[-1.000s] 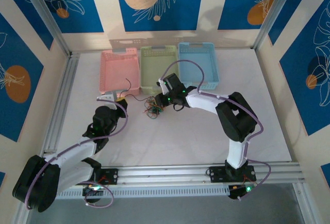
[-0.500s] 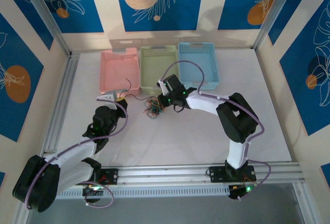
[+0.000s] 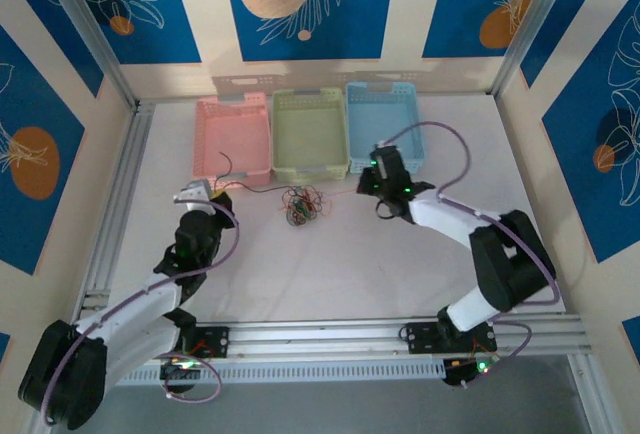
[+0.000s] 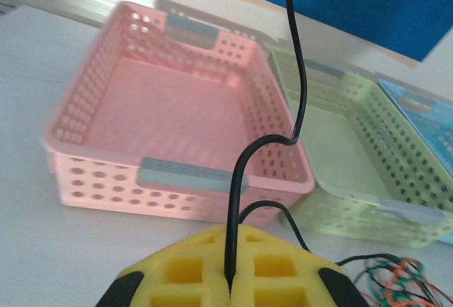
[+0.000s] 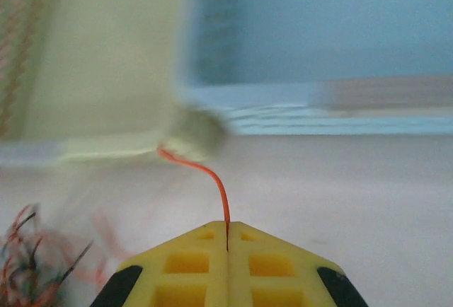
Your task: Untangle the cables
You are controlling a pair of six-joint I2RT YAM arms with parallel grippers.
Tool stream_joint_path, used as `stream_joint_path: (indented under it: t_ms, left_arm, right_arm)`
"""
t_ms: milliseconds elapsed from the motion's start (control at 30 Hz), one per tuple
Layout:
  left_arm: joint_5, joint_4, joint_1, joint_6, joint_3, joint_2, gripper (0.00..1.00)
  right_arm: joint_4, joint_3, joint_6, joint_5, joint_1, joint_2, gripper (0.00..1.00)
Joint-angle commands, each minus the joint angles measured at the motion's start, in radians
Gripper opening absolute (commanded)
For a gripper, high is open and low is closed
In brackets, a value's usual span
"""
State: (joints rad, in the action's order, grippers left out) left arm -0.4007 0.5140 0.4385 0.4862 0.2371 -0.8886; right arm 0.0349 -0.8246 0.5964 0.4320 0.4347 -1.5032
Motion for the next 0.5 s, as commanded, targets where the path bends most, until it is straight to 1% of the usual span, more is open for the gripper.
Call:
stream_joint_path:
  t_ms: [0,67,167,300,467]
  left_arm:
    - [-0.130,-0.045,-0.015,0.039,-0.030,0.056,0.00]
    - [-0.133,-0.036,-0.017,0.044,-0.043,0.072,0.00]
    - [-0.130,-0.035,-0.018,0.044,-0.037,0.059,0.00]
    - [-0.143,-0.050,-0.020,0.051,-0.033,0.056,0.00]
    - [-0.178,-0.074,-0.024,0.067,-0.035,0.069,0.00]
  right_arm:
    - [0.023,0.102,0.259,0.061,-0.095,0.078,0.00]
    - [0.053,0.140,0.297,0.025,-0.135,0.098,0.00]
    - [0.040,0.130,0.298,0.015,-0.138,0.088,0.00]
    - [0.019,0.134,0.319,0.055,-0.144,0.103,0.00]
    - [0.003,0.168,0.350,0.160,-0.156,0.153,0.00]
